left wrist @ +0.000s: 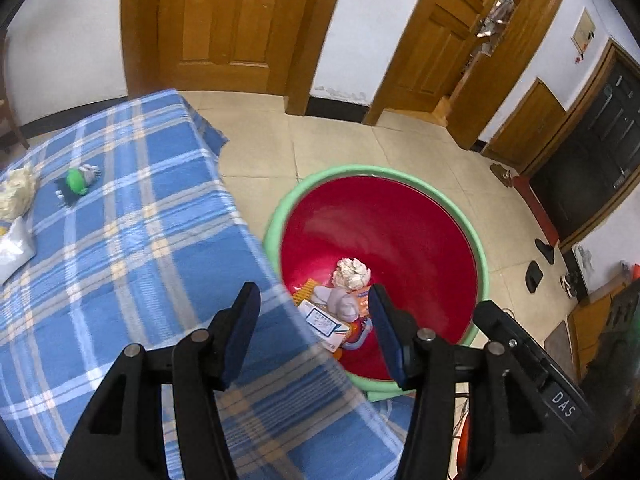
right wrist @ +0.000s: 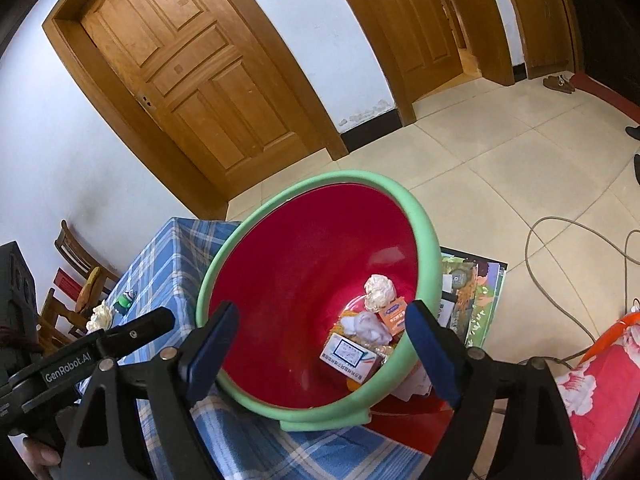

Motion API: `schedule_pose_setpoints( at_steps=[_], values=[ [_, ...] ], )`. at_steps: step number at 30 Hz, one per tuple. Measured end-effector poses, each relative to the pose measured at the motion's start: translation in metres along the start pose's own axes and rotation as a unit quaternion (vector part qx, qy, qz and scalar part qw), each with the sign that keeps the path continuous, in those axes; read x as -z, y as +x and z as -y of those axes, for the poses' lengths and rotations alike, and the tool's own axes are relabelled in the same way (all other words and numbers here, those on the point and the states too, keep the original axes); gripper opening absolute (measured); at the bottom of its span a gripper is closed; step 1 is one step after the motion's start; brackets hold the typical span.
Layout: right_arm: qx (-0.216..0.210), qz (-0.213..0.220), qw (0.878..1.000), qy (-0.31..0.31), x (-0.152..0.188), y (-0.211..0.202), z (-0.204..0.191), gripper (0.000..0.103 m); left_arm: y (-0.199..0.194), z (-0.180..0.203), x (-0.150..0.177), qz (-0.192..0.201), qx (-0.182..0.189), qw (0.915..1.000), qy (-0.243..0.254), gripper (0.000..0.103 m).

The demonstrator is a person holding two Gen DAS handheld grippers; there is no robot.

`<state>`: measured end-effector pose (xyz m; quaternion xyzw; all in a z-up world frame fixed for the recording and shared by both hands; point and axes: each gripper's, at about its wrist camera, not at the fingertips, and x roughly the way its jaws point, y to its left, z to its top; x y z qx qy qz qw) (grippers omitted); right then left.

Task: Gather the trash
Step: 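Return both tools to the table toward the yellow foam net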

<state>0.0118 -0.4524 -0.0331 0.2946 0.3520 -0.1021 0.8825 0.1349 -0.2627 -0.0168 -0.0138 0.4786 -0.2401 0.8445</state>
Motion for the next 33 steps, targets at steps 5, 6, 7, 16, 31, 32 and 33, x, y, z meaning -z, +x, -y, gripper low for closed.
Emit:
schedule_pose_setpoints(
  at_steps=[5, 6, 7, 16, 31, 32, 33],
  values=[
    [-0.012, 0.005, 1.0, -0.01, 0.003, -0.009, -0.013, 0.087, -0.022, -0.024, 0.003, 0.018, -0.014, 0.9996, -0.018, 0.056],
    [-0.013, 0.006, 1.0, -0.012, 0.004, -0.011, -0.015, 0.087, -0.024, -0.028, 0.004, 0.021, -0.016, 0.9994, -0.023, 0.056],
    [-0.015, 0.008, 1.0, -0.015, 0.004, -0.013, -0.019, 0.087, -0.028, -0.034, 0.004, 0.023, -0.02, 0.9991, -0.029, 0.056],
    [-0.03, 0.007, 0.999, -0.034, 0.015, -0.021, -0.05, 0.089, -0.063, -0.091, 0.013, 0.047, -0.059, 0.9949, -0.067, 0.056],
    [-0.04, -0.012, 0.997, -0.065, 0.03, -0.016, -0.099, 0.089, -0.1, -0.197, 0.012, 0.076, -0.143, 0.9803, -0.113, 0.056],
    [-0.04, -0.012, 0.997, -0.067, 0.031, -0.015, -0.102, 0.09, -0.099, -0.204, 0.012, 0.075, -0.149, 0.9792, -0.115, 0.056],
    [-0.039, -0.013, 0.997, -0.069, 0.032, -0.014, -0.105, 0.09, -0.099, -0.213, 0.012, 0.074, -0.153, 0.978, -0.12, 0.056]
  ],
)
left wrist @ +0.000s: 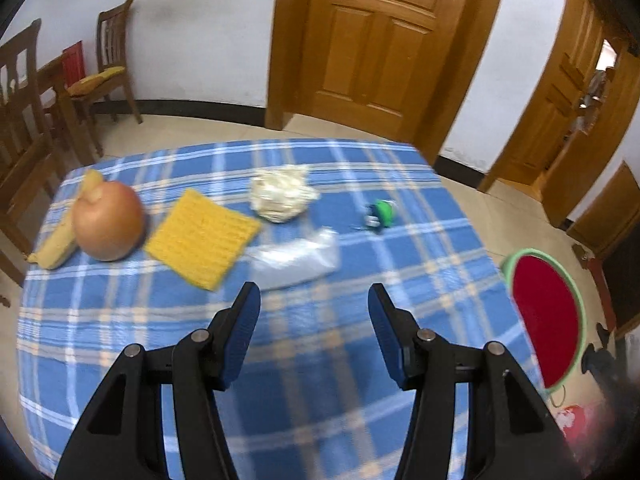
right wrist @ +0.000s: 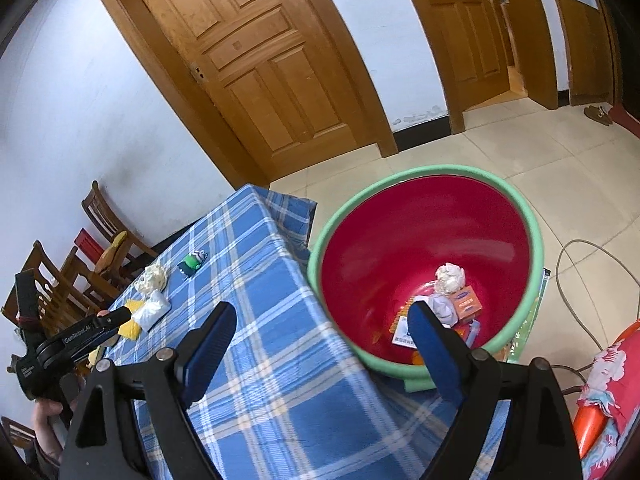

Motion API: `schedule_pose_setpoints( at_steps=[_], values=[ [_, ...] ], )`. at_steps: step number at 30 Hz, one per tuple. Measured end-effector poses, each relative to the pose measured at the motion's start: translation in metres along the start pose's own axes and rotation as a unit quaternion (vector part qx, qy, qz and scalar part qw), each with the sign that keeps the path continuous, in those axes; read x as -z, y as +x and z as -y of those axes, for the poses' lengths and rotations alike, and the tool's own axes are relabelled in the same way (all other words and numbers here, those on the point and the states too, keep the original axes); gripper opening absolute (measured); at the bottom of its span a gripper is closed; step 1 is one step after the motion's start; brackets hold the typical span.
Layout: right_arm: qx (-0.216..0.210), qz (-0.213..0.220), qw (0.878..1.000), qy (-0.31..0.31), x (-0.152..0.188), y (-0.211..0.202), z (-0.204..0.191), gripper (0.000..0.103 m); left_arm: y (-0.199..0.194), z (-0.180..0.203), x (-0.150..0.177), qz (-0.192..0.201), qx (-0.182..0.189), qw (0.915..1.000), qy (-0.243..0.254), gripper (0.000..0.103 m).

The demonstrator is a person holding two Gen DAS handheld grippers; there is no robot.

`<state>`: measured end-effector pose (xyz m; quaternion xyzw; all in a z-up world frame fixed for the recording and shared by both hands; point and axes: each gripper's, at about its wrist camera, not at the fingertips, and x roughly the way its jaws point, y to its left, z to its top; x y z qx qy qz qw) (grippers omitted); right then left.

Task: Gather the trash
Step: 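Return both tools to the table toward the yellow foam net, then grasp the yellow foam net with the left tool and lift it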

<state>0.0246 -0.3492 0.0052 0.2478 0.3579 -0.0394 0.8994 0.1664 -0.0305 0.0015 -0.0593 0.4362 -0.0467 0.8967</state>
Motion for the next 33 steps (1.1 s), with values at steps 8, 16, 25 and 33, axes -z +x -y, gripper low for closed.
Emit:
schedule_pose_setpoints(
  at_steps=[8, 16, 25, 33],
  values=[
    [0.011, -0.016, 1.0, -0.015, 0.005, 0.018, -0.022, 0.09, 0.022, -0.049, -0.014, 0.003, -0.035, 0.9988, -0.033, 0.056],
    [0.006, -0.031, 0.999, -0.039, 0.012, 0.032, -0.044, 0.09, 0.049, -0.068, -0.022, -0.013, -0.043, 0.9984, -0.036, 0.066],
    [0.0, -0.047, 0.997, -0.055, 0.018, 0.043, -0.057, 0.09, 0.071, -0.073, -0.019, -0.018, -0.088, 0.9957, -0.024, 0.068],
    [-0.005, -0.052, 0.997, -0.061, 0.019, 0.045, -0.063, 0.09, 0.066, -0.069, -0.015, -0.007, -0.095, 0.9954, 0.001, 0.038]
  ],
)
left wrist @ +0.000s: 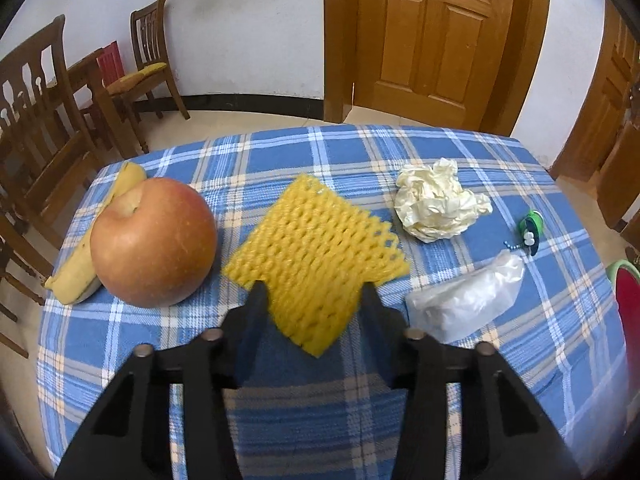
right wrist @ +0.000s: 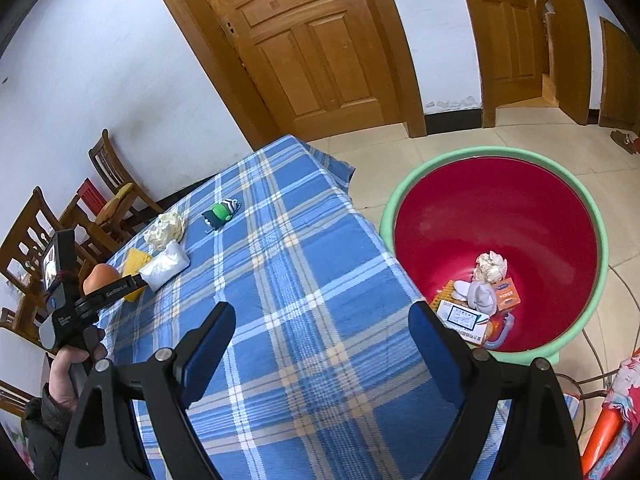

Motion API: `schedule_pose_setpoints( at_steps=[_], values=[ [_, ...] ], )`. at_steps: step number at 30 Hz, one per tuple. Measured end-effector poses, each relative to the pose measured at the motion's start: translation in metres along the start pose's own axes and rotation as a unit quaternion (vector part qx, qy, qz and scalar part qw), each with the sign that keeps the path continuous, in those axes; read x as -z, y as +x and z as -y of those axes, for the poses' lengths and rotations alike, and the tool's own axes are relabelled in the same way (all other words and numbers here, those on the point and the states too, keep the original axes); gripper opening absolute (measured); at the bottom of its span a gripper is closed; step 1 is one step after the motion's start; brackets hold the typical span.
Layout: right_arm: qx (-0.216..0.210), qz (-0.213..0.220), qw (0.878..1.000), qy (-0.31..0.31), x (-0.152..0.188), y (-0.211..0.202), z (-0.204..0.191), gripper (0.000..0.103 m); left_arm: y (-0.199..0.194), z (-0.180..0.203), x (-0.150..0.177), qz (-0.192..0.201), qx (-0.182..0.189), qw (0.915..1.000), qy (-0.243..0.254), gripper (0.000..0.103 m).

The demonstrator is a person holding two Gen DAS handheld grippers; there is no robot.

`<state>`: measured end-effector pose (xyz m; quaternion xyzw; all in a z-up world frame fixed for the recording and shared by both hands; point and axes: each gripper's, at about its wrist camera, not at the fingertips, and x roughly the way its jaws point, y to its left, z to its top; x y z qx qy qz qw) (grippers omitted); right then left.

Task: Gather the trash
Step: 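Grasp the yellow foam net with the left tool and lift it, then grasp the white plastic bag with the right tool while the left tool holds the net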

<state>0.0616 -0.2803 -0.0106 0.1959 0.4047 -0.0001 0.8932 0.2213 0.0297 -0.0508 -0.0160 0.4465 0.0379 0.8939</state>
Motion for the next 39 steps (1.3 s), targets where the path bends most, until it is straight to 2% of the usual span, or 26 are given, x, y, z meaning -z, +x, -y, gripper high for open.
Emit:
schedule_pose_setpoints(
  at_steps=[1, 2, 4, 8, 14, 18, 27, 32, 36, 39],
  values=[
    [0.0, 0.0, 1.0, -0.001, 0.0, 0.0, -0.001, 0.09, 0.0, -0.003, 0.0, -0.001, -0.001, 1.0, -0.007, 0.03],
    [-0.002, 0.001, 1.0, -0.003, -0.001, -0.001, -0.002, 0.09, -0.001, -0.006, 0.0, -0.001, -0.002, 0.9999, -0.013, 0.027],
    [-0.005, 0.002, 1.0, -0.006, -0.002, -0.001, -0.006, 0.09, -0.002, -0.013, 0.002, -0.003, 0.006, 0.9997, -0.025, 0.024],
    [-0.014, 0.004, 1.0, -0.019, -0.006, -0.004, -0.018, 0.09, -0.012, -0.02, 0.005, -0.004, 0.033, 0.9987, -0.039, 0.023],
    [-0.027, 0.012, 0.998, -0.049, -0.011, -0.004, -0.044, 0.09, -0.044, -0.025, 0.019, 0.014, 0.065, 0.9962, -0.055, 0.023],
    [-0.034, 0.012, 0.997, -0.066, -0.012, 0.004, -0.065, 0.09, -0.061, -0.035, 0.026, 0.033, 0.064, 0.995, -0.069, 0.023],
    [-0.05, -0.016, 0.994, -0.096, -0.01, 0.047, -0.113, 0.09, -0.077, -0.073, 0.034, 0.065, 0.033, 0.9902, -0.119, 0.023],
    [-0.058, -0.032, 0.99, -0.122, -0.009, 0.074, -0.14, 0.09, -0.075, -0.086, 0.038, 0.069, 0.034, 0.9878, -0.136, 0.023],
    [-0.061, -0.043, 0.987, -0.144, -0.009, 0.093, -0.16, 0.097, -0.074, -0.092, 0.041, 0.071, 0.04, 0.9857, -0.148, 0.023],
    [-0.058, -0.049, 0.984, -0.164, -0.009, 0.107, -0.175, 0.098, -0.075, -0.095, 0.042, 0.075, 0.044, 0.9846, -0.152, 0.023]
  ],
)
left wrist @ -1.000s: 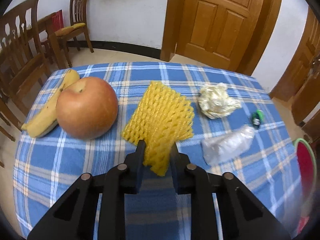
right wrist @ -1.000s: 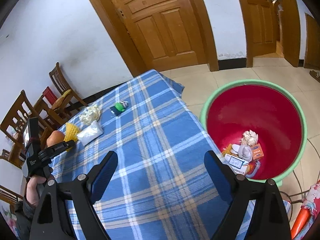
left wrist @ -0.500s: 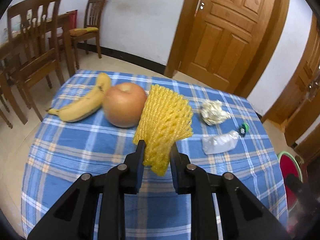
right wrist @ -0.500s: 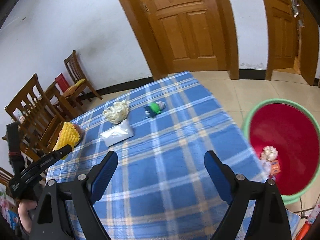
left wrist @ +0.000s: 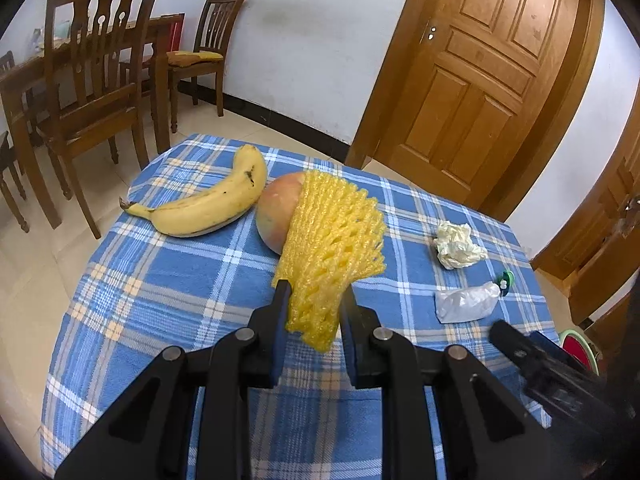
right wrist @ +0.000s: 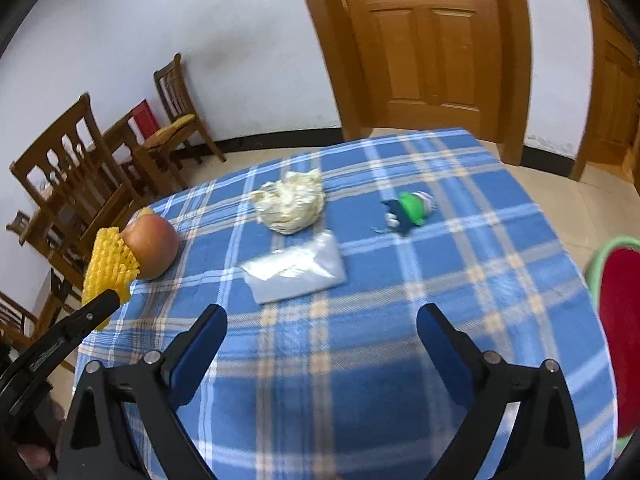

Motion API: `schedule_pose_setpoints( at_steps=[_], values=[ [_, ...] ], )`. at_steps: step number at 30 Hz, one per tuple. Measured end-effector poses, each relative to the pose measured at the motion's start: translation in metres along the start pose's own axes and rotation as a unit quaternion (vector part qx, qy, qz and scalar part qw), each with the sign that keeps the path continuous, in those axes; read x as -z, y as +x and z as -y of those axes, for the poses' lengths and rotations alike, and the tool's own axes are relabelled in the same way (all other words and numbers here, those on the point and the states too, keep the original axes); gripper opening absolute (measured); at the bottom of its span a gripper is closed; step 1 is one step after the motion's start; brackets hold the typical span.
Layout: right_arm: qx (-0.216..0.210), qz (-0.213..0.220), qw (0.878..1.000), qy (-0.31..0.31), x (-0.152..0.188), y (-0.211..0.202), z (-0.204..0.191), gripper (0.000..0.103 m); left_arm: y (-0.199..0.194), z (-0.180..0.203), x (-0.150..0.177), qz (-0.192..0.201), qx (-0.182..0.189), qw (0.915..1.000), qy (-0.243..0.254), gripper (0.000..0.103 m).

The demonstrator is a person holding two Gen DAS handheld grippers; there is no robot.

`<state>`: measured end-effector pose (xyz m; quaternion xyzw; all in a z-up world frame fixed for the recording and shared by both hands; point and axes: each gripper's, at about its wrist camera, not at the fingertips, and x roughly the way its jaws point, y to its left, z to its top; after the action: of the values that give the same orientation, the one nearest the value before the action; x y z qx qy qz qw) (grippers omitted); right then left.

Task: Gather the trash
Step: 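Grasp the white plastic bag with the right tool while the left tool holds the net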

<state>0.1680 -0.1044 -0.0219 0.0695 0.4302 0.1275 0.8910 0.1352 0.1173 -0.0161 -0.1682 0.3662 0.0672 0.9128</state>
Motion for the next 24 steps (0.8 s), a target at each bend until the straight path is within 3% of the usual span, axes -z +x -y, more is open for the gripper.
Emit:
schedule_pose_setpoints(
  at_steps=[12, 16, 24],
  values=[
    [0.018, -0.021, 0.999, -0.029, -0.01, 0.042, -0.023, 0.097, 0.006, -0.003, 0.002, -0.01, 0.007, 0.9999, -0.007, 0.023],
    [0.028, -0.02, 0.999, -0.042, -0.009, 0.046, -0.026, 0.074, 0.007, -0.002, 0.003, -0.01, 0.004, 0.9999, -0.005, 0.023],
    [0.008, -0.025, 0.999, -0.027, -0.001, 0.032, -0.017, 0.071, 0.008, -0.001, 0.004, -0.012, 0.004, 0.9999, -0.001, 0.023]
  ],
)
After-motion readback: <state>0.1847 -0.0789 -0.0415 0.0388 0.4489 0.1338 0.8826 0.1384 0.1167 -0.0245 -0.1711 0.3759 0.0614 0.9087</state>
